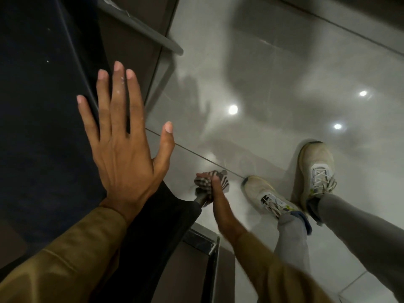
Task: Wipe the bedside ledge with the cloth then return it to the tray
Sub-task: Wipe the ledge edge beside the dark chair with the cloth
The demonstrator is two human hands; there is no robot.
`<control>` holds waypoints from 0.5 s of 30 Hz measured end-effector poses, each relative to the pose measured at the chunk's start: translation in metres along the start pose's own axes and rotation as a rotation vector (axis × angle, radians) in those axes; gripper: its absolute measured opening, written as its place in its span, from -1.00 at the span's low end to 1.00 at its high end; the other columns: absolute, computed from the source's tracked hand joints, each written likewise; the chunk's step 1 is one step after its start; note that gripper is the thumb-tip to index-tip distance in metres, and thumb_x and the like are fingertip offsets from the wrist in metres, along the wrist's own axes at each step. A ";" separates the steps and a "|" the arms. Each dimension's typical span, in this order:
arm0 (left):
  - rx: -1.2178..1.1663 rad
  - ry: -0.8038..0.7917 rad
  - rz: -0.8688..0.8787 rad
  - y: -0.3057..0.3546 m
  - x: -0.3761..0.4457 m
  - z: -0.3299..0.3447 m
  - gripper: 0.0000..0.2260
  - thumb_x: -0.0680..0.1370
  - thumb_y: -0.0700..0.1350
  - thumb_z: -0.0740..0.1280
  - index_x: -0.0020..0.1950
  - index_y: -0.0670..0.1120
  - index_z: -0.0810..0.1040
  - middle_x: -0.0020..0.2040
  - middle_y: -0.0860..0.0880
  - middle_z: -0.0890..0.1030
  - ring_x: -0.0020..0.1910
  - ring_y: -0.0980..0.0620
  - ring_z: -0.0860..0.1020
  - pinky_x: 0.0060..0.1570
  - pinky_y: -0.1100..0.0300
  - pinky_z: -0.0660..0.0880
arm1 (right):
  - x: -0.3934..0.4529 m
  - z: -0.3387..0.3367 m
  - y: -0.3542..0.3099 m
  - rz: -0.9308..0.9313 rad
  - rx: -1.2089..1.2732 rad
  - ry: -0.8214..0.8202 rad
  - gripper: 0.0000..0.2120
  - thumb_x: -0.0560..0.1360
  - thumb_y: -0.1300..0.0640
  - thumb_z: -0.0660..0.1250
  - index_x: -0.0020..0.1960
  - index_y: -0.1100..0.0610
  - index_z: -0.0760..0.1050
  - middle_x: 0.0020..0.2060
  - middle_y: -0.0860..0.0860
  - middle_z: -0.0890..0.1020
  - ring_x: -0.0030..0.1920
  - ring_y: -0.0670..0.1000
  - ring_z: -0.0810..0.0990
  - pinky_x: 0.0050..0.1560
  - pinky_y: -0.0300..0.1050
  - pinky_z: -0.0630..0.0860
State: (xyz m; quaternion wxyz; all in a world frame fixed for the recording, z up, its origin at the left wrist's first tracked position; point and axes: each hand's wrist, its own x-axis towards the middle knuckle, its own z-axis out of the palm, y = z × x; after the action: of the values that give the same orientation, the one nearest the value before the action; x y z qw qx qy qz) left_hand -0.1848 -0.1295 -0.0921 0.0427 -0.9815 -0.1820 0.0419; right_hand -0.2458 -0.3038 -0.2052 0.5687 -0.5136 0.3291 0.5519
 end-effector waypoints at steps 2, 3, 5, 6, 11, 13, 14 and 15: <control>0.005 -0.024 -0.004 0.000 0.000 -0.003 -0.32 0.75 0.19 0.02 0.75 -0.22 0.10 0.76 -0.21 0.13 0.76 -0.24 0.07 0.72 -0.30 -0.07 | -0.038 0.013 0.003 -0.014 0.048 -0.032 -0.15 0.62 -0.40 -0.16 0.58 0.20 0.35 0.61 0.13 0.38 0.61 0.06 0.35 0.66 0.03 0.23; 0.007 -0.036 -0.002 0.001 0.000 -0.004 -0.31 0.75 0.19 0.03 0.75 -0.22 0.09 0.76 -0.21 0.13 0.76 -0.24 0.07 0.72 -0.31 -0.07 | -0.056 0.016 0.009 -0.019 0.072 -0.048 -0.28 0.66 -0.34 -0.14 0.60 0.07 0.32 0.64 0.04 0.34 0.65 -0.02 0.29 0.70 0.06 0.18; 0.010 -0.049 0.005 0.001 0.000 -0.005 -0.31 0.75 0.19 0.03 0.75 -0.21 0.10 0.77 -0.20 0.13 0.76 -0.23 0.07 0.72 -0.31 -0.07 | -0.069 0.010 0.029 -0.116 0.132 -0.095 -0.49 0.71 -0.20 -0.03 0.60 -0.16 0.36 0.60 -0.16 0.46 0.59 -0.21 0.39 0.60 -0.10 0.33; 0.009 -0.049 0.008 0.001 0.000 -0.005 -0.31 0.75 0.19 0.03 0.75 -0.21 0.10 0.77 -0.20 0.13 0.76 -0.23 0.07 0.72 -0.31 -0.08 | -0.063 0.003 0.035 -0.122 0.123 -0.144 -0.48 0.69 -0.21 0.00 0.60 -0.19 0.36 0.56 -0.23 0.49 0.52 -0.30 0.45 0.51 -0.23 0.38; 0.005 -0.002 0.009 -0.003 -0.003 0.002 -0.32 0.75 0.19 0.04 0.75 -0.21 0.11 0.77 -0.19 0.15 0.77 -0.22 0.08 0.73 -0.27 -0.08 | 0.028 -0.004 0.033 -0.025 0.178 0.051 -0.64 0.72 0.06 0.25 0.50 -0.06 0.50 0.68 -0.01 0.26 0.49 0.07 0.55 0.44 0.11 0.57; 0.002 0.005 0.004 -0.002 -0.002 0.003 -0.32 0.75 0.19 0.05 0.75 -0.21 0.11 0.77 -0.19 0.15 0.77 -0.21 0.08 0.74 -0.26 -0.08 | 0.047 -0.006 0.029 0.017 0.222 0.101 -0.55 0.65 0.06 0.37 0.53 -0.06 0.46 0.64 0.07 0.33 0.47 0.21 0.56 0.50 0.24 0.50; 0.007 -0.003 0.001 -0.001 -0.001 0.004 -0.31 0.75 0.20 0.04 0.75 -0.20 0.10 0.77 -0.18 0.15 0.77 -0.20 0.08 0.74 -0.26 -0.08 | 0.046 -0.008 0.031 0.058 0.215 0.142 -0.43 0.63 0.07 0.40 0.60 -0.02 0.37 0.56 0.12 0.45 0.41 0.22 0.61 0.46 0.19 0.55; 0.015 -0.013 -0.005 -0.001 -0.001 0.003 -0.31 0.75 0.20 0.04 0.76 -0.20 0.09 0.77 -0.17 0.14 0.77 -0.19 0.07 0.74 -0.26 -0.08 | 0.044 -0.007 0.027 0.080 0.216 0.127 -0.40 0.64 0.07 0.37 0.64 0.03 0.30 0.45 0.15 0.55 0.35 0.20 0.65 0.40 0.08 0.61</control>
State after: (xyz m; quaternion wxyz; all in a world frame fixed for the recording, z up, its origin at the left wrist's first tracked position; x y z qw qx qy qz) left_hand -0.1860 -0.1289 -0.0954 0.0490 -0.9804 -0.1842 0.0496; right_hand -0.2627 -0.3010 -0.2542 0.5760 -0.4697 0.4422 0.5020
